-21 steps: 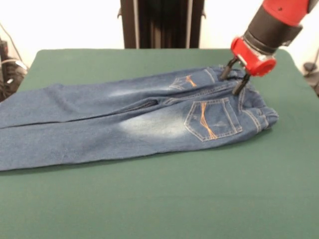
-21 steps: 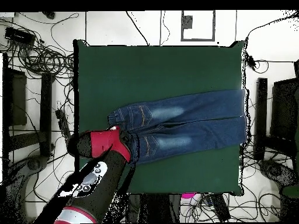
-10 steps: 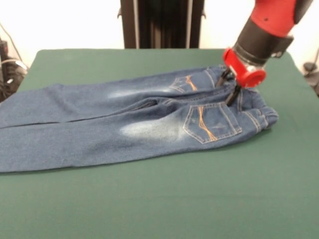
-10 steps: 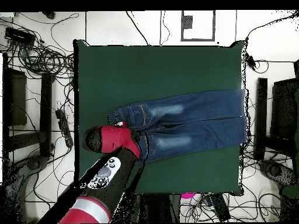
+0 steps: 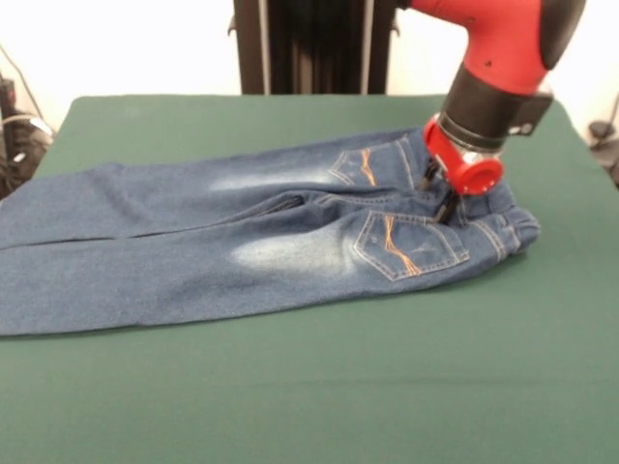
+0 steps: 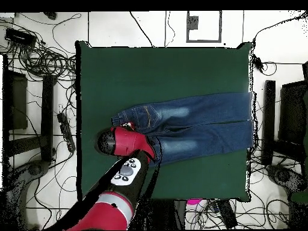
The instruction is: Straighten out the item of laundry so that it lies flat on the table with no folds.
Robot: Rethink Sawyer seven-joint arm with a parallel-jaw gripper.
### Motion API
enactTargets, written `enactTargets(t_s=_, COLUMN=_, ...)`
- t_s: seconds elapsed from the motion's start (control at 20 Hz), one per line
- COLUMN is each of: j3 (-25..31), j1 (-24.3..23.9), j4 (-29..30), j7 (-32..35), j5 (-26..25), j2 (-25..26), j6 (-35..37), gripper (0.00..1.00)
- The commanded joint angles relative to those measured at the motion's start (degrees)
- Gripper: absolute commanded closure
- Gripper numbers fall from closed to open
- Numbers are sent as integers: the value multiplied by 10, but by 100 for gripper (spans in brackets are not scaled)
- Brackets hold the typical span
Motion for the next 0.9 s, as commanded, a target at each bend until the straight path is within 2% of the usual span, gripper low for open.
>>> enactTargets(t_s=0.05, j3=146, j1=-19, j4=22, j7=70, j5=50, j2=52, j6=-17, gripper=0)
enactTargets(t_s=0.2, j3=165, j1=-36, j4=34, j7=61, j5=53, j2=45, j6=-3, gripper=0)
enactTargets(t_s=0.45, j3=231, j1=-81, j4=83, j7=46, j5=54, j2=6, j6=-22, gripper=0)
enactTargets(t_s=0.55, j3=214, j1=-62, j4=74, j7=55, j5=52, j2=-3, j6=8, gripper=0)
enactTargets(t_s=0.65, j3=168, j1=-23, j4=44, j7=74, j5=46, j2=-3, j6=61, gripper=0)
enactTargets(t_s=0.8, j3=154, j1=-13, j4=31, j7=67, j5=34, j2=0, j6=62, gripper=0)
enactTargets(t_s=0.9, j3=121, j1=14, j4=10, j7=77, j5=27, j2=7, j6=92, gripper=0)
